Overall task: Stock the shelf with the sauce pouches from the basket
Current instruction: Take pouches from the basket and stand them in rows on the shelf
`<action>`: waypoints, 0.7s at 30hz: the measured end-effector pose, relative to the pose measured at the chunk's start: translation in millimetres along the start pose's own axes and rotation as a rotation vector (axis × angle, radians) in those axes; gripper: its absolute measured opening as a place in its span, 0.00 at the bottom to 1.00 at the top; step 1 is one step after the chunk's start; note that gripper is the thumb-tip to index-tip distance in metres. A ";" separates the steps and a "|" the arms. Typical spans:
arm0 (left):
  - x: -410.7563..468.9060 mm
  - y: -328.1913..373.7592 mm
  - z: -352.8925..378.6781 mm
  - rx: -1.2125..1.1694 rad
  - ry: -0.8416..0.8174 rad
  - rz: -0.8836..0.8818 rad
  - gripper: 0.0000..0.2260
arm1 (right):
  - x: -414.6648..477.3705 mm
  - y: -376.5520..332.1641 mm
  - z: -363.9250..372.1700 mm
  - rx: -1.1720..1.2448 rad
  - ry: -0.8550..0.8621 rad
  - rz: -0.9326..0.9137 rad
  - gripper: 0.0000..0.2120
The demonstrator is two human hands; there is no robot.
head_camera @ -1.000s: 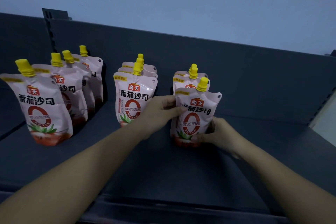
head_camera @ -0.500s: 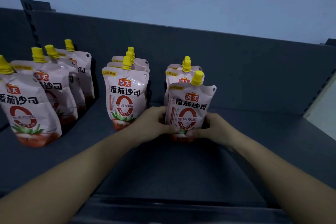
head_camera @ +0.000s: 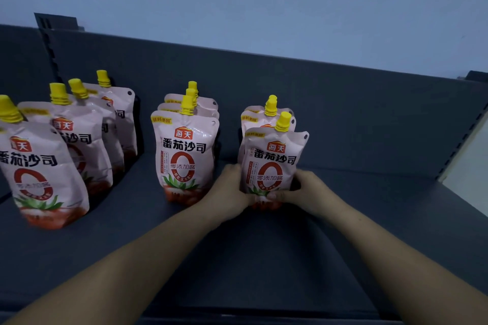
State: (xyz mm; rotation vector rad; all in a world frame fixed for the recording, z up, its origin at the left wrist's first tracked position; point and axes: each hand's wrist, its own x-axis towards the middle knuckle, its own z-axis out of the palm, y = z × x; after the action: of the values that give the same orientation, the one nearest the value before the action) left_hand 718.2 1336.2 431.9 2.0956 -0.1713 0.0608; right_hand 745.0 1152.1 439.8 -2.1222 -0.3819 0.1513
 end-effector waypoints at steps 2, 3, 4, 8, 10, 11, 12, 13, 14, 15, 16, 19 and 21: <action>-0.6 0.5 -0.4 -0.047 -0.044 -0.009 0.27 | -1.4 -1.6 1.0 0.006 0.004 0.017 0.16; -1.9 0.3 -1.2 -0.076 -0.065 -0.012 0.27 | -2.9 -2.2 2.0 0.010 0.012 0.027 0.17; -3.5 -0.3 -2.2 -0.093 -0.077 -0.015 0.27 | -5.2 -3.2 3.3 0.009 0.019 0.031 0.18; -10.7 -6.5 -4.5 -0.073 -0.101 -0.031 0.28 | -18.6 -5.4 9.9 0.047 0.076 0.057 0.24; -15.6 -8.6 -6.5 -0.054 -0.130 -0.040 0.29 | -26.1 -6.5 13.0 -0.021 0.154 0.096 0.23; -17.9 -9.4 -7.4 -0.043 -0.141 -0.039 0.30 | -29.8 -7.3 14.6 -0.059 0.196 0.117 0.22; -20.3 -10.2 -8.3 -0.031 -0.149 -0.035 0.30 | -33.4 -8.3 16.6 -0.086 0.230 0.137 0.22; -23.0 -10.9 -9.3 -0.016 -0.158 -0.025 0.31 | -37.1 -9.0 18.9 -0.103 0.258 0.158 0.23; -25.9 -11.6 -10.3 0.008 -0.169 -0.015 0.31 | -41.1 -9.8 21.5 -0.111 0.286 0.176 0.24; -29.9 -12.0 -12.1 0.042 -0.178 -0.006 0.31 | -45.4 -10.6 24.4 -0.112 0.321 0.185 0.24; -34.5 -12.8 -14.5 0.081 -0.182 -0.005 0.32 | -49.5 -11.5 27.6 -0.111 0.364 0.182 0.24; -53.8 -17.3 -24.6 0.175 -0.163 -0.017 0.32 | -59.9 -18.2 36.2 -0.137 0.455 0.124 0.18; -70.8 -19.0 -34.7 0.253 -0.154 0.002 0.31 | -66.0 -29.6 41.5 -0.155 0.418 0.052 0.15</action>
State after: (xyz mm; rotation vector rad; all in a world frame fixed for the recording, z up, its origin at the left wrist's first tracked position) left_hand 651.9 1382.4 425.2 2.3538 -0.2703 -0.0823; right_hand 665.9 1178.6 439.0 -2.2470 -0.0924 -0.2981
